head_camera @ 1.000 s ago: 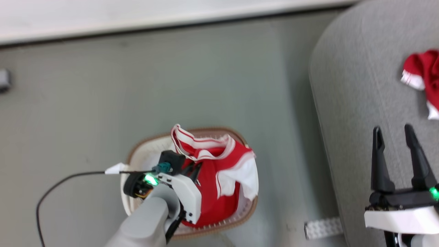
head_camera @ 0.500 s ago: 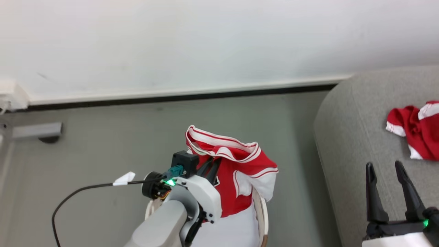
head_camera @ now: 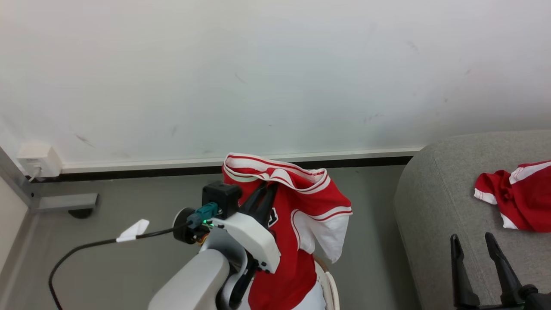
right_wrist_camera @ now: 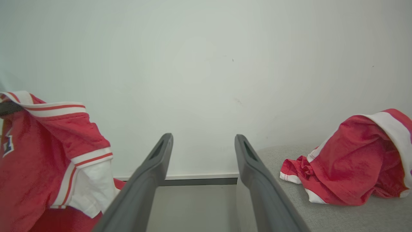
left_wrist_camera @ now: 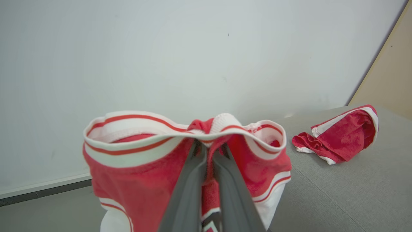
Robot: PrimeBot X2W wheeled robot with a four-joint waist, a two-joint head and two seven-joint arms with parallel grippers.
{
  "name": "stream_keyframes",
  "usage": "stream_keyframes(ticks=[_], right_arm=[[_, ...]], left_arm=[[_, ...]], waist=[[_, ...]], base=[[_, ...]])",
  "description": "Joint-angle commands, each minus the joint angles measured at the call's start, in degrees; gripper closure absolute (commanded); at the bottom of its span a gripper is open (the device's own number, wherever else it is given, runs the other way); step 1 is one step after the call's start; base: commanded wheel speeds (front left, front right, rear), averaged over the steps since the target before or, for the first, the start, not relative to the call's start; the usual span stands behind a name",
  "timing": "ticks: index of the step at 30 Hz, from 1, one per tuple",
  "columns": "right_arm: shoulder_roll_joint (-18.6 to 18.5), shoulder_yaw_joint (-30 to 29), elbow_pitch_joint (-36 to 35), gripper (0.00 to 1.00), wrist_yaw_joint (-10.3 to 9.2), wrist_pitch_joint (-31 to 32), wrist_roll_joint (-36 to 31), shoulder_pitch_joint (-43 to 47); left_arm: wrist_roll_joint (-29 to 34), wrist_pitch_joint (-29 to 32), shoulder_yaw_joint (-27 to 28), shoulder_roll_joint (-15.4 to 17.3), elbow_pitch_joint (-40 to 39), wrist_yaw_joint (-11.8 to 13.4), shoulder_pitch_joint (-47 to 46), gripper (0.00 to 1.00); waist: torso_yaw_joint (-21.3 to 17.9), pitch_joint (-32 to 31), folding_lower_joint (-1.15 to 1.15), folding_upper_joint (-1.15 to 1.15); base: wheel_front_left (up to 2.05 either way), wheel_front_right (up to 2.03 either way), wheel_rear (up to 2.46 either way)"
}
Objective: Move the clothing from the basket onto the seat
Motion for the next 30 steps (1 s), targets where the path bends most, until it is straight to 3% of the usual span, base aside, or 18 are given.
stream_keyframes(ticks=[1,13,23,30], right_arm=[[-0.1,0.3,0.0,0.00,-0.02,0.0,0.0,1.0],[-0.9,5.5,-1.4,0.00,-0.02,0.0,0.1,0.9],[-11.3,20.1,-1.1,0.00,-0.02,0.0,4.8,-5.5],[-15.0,28.1,5.3,0.00,-0.02,0.1,7.1,-12.0]], left_arm=[[-0.1,0.4,0.3,0.8,-1.4,0.4,1.0,1.00],[0.1,5.8,0.4,5.6,-17.5,4.7,4.6,1.00],[0.1,7.7,-0.8,6.1,-22.8,5.6,5.6,1.00],[0.1,8.9,-2.5,5.5,-24.7,4.8,5.4,1.00]], waist=[[0.2,-0.5,0.02,0.00],[0.9,-1.6,0.02,0.00],[0.7,-1.1,0.02,0.00],[1.6,-1.1,0.02,0.00]], base=[[0.00,0.00,0.00],[0.00,0.00,0.00],[0.00,0.00,0.00],[0.00,0.00,0.00]])
